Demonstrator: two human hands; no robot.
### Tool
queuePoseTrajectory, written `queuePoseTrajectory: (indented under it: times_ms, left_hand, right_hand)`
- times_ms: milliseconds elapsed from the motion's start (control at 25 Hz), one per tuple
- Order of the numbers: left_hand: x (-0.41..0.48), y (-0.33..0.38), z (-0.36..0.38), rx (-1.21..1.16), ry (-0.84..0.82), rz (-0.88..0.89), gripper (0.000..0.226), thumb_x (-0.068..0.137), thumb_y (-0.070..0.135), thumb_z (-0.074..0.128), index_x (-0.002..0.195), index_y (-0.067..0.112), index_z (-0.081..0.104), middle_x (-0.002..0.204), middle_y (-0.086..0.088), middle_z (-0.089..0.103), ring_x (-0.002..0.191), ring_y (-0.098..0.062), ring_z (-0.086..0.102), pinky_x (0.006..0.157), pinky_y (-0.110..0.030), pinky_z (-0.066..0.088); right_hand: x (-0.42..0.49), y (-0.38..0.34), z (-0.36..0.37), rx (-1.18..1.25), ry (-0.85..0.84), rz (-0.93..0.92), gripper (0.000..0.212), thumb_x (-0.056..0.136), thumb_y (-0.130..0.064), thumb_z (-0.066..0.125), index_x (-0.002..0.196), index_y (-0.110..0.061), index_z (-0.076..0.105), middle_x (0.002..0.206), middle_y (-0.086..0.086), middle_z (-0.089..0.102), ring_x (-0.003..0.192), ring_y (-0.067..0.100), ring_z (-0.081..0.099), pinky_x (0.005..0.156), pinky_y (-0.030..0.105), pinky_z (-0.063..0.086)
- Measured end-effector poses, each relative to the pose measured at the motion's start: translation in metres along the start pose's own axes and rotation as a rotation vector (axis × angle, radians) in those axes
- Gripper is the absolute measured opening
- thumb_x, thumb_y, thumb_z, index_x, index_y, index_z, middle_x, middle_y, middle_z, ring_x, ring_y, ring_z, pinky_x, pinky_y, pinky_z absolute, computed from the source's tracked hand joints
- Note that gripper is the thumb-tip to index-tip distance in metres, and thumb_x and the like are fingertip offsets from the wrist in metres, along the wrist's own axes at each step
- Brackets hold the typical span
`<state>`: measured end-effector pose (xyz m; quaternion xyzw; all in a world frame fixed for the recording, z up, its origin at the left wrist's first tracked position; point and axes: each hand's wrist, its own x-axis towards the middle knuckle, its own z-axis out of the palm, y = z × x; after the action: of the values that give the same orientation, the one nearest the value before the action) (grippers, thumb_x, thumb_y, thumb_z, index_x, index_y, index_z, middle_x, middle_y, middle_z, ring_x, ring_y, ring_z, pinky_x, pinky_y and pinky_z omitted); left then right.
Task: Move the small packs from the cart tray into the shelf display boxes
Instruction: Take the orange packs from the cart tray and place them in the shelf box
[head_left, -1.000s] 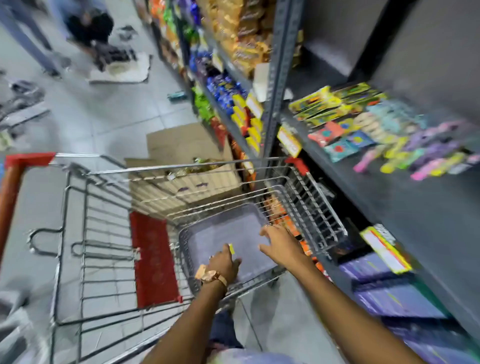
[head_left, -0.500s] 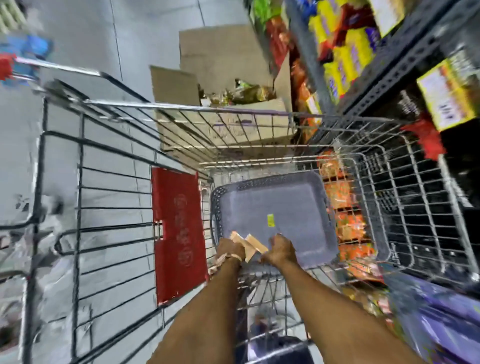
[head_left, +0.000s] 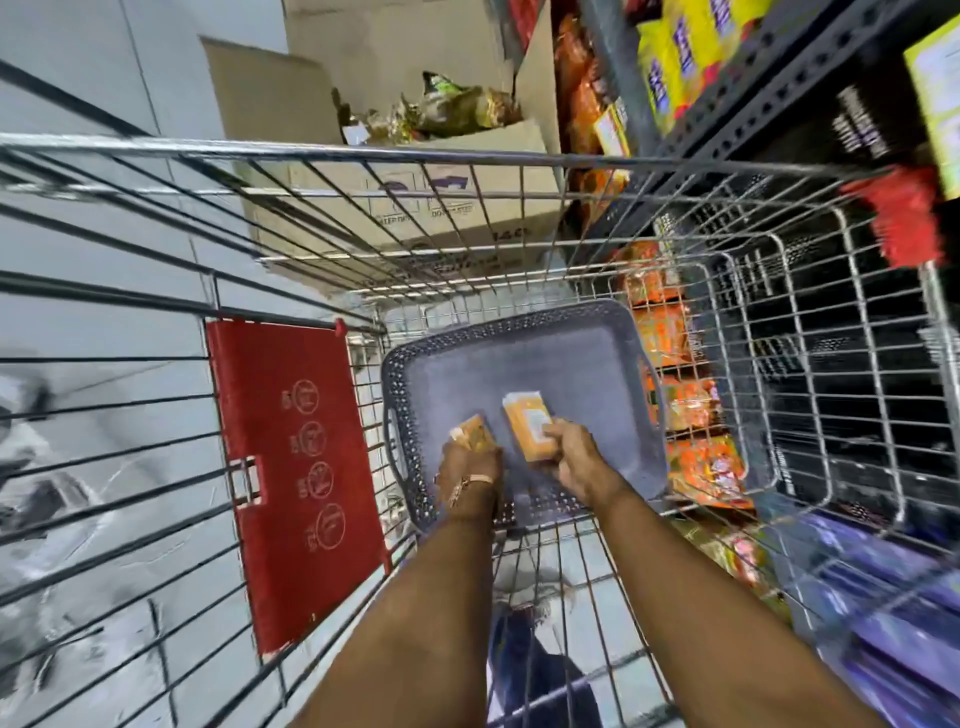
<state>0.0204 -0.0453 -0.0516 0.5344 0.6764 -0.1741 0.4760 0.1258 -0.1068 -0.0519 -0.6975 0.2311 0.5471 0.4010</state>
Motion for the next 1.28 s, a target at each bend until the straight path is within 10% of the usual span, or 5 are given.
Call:
queuePoseTrajectory:
  times_ms: [200, 360, 640, 960, 1280]
  left_hand:
    - [-0.025, 0.041, -0.020, -0.556, -0.238, 0.053, 0.014, 0.085, 0.016, 0.068, 0.098, 0.010, 0.067, 0.096, -0.013, 0.071, 0.088, -0.028, 0.068, 0.067, -0.036, 0.060]
    - [-0.075, 0.071, -0.050, -0.685, -0.462, 0.277, 0.013, 0.090, 0.006, 0.057, 0.085, 0.016, 0.064, 0.072, 0.002, 0.070, 0.069, -0.016, 0.068, 0.063, -0.031, 0.062]
    - [-0.186, 0.108, -0.058, -0.581, -0.677, 0.594, 0.025, 0.093, -0.002, 0.047, 0.110, 0.011, 0.058, 0.088, -0.005, 0.065, 0.070, -0.016, 0.064, 0.060, -0.025, 0.058]
    - [-0.344, 0.121, 0.016, -0.420, -1.071, 0.880, 0.046, 0.091, -0.002, 0.053, 0.134, 0.014, 0.049, 0.112, -0.013, 0.067, 0.086, -0.029, 0.063, 0.066, -0.031, 0.060]
    - [-0.475, 0.098, 0.115, -0.133, -1.379, 1.038, 0.053, 0.090, -0.010, 0.048, 0.140, 0.008, 0.041, 0.127, -0.021, 0.058, 0.106, -0.030, 0.057, 0.077, -0.032, 0.057]
  right_hand:
    - [-0.035, -0.012, -0.029, 0.403, -0.304, 0.139, 0.063, 0.083, -0.070, 0.041, 0.065, -0.012, 0.058, 0.043, 0.000, 0.046, 0.028, 0.011, 0.037, 0.032, 0.014, 0.028]
    - [-0.093, -0.038, -0.045, 0.347, -0.360, 0.014, 0.034, 0.062, -0.040, 0.073, 0.065, -0.012, 0.056, 0.048, 0.006, 0.048, 0.036, 0.014, 0.049, 0.034, 0.016, 0.039]
    - [-0.203, -0.032, -0.114, 0.564, -0.175, -0.438, 0.029, 0.098, -0.025, 0.046, 0.120, -0.008, 0.056, 0.093, 0.015, 0.071, 0.079, 0.027, 0.068, 0.082, 0.041, 0.057]
    - [-0.331, 0.022, -0.257, 0.765, 0.048, -0.977, 0.025, 0.080, -0.012, 0.060, 0.104, -0.009, 0.063, 0.081, 0.003, 0.079, 0.068, 0.019, 0.076, 0.055, 0.032, 0.063]
    - [-0.414, 0.128, -0.368, 0.777, 0.343, -1.164, 0.053, 0.075, -0.004, 0.069, 0.126, -0.005, 0.056, 0.116, 0.017, 0.069, 0.100, 0.029, 0.068, 0.079, 0.030, 0.063]
